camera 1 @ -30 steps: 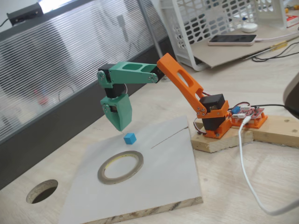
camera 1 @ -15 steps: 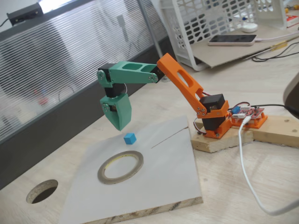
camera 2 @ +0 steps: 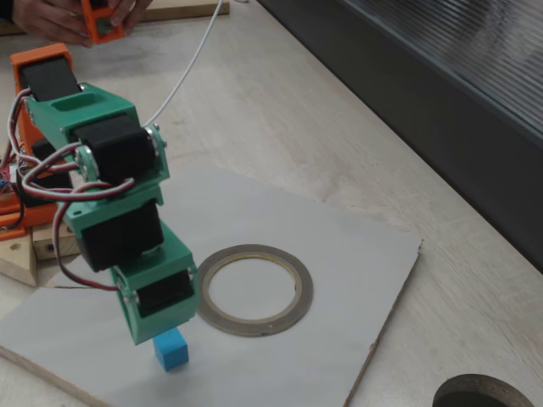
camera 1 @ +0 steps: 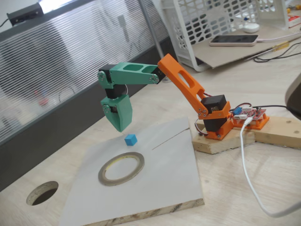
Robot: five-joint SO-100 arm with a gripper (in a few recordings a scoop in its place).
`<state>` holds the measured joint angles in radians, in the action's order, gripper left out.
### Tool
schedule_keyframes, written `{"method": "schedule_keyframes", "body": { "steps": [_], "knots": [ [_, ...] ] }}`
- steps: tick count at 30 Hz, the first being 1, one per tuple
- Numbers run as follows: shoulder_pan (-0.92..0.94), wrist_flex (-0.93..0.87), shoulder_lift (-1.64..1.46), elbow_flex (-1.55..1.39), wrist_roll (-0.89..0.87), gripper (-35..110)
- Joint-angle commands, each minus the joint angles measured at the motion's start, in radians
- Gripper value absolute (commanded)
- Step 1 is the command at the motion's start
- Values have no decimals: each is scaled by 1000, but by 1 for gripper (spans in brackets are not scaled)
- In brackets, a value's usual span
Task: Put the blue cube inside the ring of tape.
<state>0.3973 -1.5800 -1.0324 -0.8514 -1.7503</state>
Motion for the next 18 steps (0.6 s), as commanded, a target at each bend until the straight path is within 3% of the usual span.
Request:
{"method": "schedule_keyframes", "body": {
  "steps": [1,6,18],
  "knots": [
    [12,-9,-34,6,-14,1],
    [12,-9,-35,14,-14,3],
    [14,-233,-35,18,-15,33]
  ]
}}
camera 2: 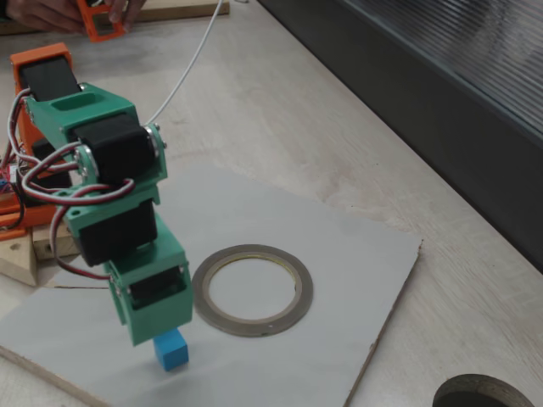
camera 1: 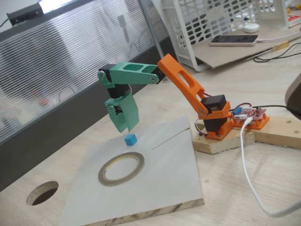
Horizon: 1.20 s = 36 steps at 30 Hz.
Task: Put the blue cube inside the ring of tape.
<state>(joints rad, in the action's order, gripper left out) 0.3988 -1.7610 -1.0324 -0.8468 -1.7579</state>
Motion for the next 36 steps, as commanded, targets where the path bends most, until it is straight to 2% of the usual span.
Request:
{"method": "schedule_keyframes", "body": {
  "steps": [1,36],
  "knots": [
    [12,-55,-35,14,-8,34],
    [6,-54,-29,2,-6,36]
  ]
}}
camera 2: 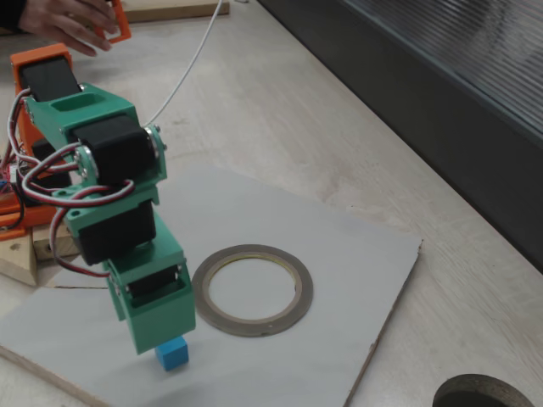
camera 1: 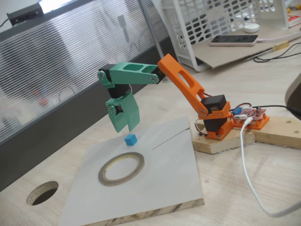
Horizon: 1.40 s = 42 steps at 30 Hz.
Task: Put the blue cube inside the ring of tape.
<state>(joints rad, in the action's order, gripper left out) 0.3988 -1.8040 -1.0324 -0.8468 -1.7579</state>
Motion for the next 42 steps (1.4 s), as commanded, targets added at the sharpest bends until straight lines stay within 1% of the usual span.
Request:
{"method": "schedule_keyframes", "body": {
  "steps": [1,42],
  "knots": [
    [6,-9,-25,2,-6,36],
    [12,-6,-15,0,-6,36]
  ]
}}
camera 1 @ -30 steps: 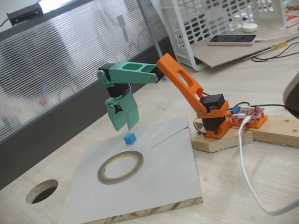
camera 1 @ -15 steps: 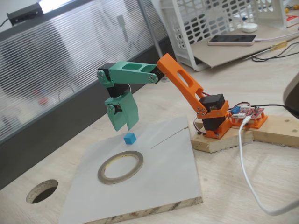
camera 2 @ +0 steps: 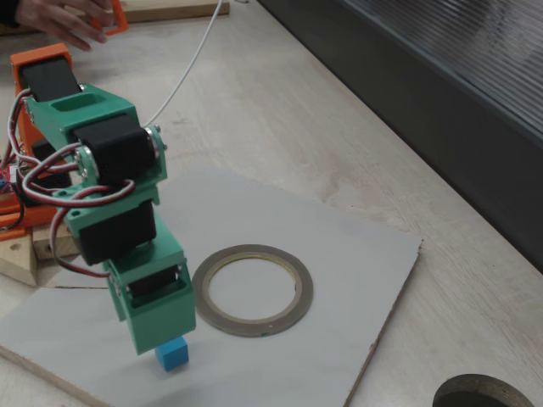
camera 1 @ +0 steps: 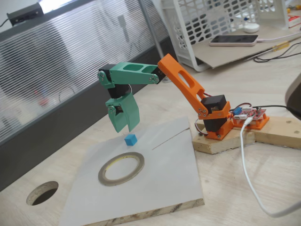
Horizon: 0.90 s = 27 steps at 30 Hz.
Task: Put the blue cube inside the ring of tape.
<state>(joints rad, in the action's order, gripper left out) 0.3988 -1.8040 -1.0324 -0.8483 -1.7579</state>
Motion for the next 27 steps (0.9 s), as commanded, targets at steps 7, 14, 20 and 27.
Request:
{"method": "schedule_keyframes", "body": {
  "steps": [7,14,20,27],
  "knots": [
    [11,-3,-14,2,-6,36],
    [11,-2,69,12,-6,36],
    [9,-2,80,6,-6,36],
    [8,0,81,3,-6,36]
  ]
}}
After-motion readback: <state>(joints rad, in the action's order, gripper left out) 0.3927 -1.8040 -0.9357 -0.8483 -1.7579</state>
